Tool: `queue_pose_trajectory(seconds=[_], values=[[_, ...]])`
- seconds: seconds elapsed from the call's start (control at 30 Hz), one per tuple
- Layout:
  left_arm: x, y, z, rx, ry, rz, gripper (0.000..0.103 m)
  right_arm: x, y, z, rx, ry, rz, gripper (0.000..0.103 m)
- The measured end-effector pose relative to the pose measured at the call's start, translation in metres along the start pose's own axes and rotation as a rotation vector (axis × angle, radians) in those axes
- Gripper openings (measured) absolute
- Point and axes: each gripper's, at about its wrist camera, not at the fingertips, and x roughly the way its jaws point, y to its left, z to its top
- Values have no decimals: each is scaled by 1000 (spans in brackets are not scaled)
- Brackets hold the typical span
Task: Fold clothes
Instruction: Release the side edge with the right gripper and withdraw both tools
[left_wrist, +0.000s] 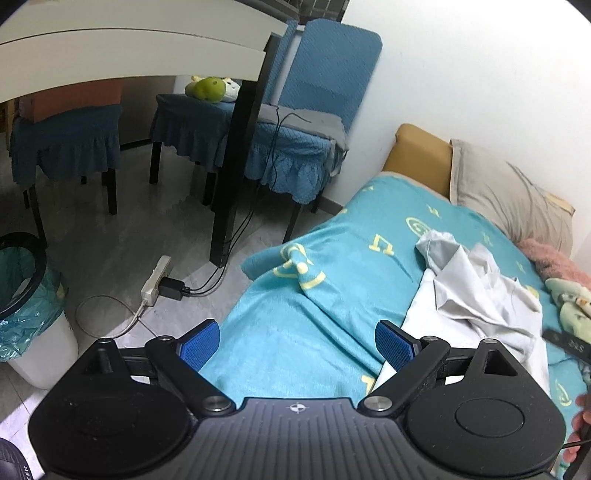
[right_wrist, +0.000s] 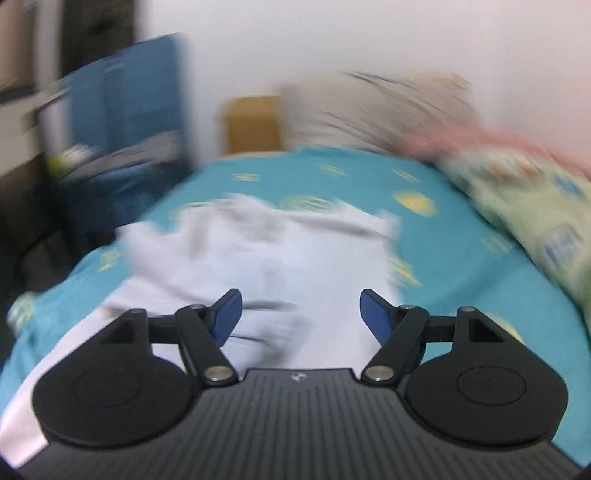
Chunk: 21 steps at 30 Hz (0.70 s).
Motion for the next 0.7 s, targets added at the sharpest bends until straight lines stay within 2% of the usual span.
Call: queue_pose_trajectory(seconds=[0.1, 0.2, 0.27, 0.3, 0.33, 0.43, 0.5, 0.63, 0.7], values=[[5, -4, -3, 23, 13, 7, 93, 17, 43, 6, -151, 42, 174, 70], [9, -5, -7, 39, 21, 9, 93, 45, 86, 3, -304, 110, 243, 69], [11, -6, -9, 48, 27, 10, 93, 68, 98, 0, -355, 164, 229, 57], [11, -7, -10, 52, 30, 10, 93, 77, 100, 0, -348, 182, 208, 31], [12, -7, -10, 55, 33, 8, 93, 79, 98, 4, -312, 180, 195, 8], [12, -8, -12, 60, 45, -11, 93, 77, 74, 25, -124, 95, 229, 7], [12, -10, -13, 65, 47, -26, 93, 75, 55, 36, -25, 19, 201, 6], [14, -19, -19, 94, 47, -51, 93, 89, -1, 56, 213, -75, 54, 6], [16, -24, -22, 115, 49, -56, 93, 104, -28, 60, 331, -71, -32, 6]])
